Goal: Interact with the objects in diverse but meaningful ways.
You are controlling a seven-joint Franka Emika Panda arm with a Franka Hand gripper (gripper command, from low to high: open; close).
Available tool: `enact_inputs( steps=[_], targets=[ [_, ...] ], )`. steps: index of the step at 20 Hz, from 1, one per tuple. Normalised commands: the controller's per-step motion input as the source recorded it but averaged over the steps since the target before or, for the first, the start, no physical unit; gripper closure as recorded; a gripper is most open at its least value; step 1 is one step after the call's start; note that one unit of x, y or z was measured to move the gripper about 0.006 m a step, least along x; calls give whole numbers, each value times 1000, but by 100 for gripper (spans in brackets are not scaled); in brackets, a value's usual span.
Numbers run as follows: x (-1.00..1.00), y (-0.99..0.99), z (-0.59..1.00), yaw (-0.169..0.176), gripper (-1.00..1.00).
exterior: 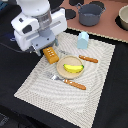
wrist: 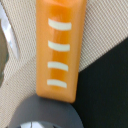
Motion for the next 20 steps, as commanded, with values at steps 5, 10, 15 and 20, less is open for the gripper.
enact_inputs(
  steps=[5,10,15,20],
  targets=[
    [459,175,-126,7,-100],
    [108,269,-188,24,-100],
    [-17,397,-65,15,-100],
    [-126,379,-108,9,-100]
  ],
)
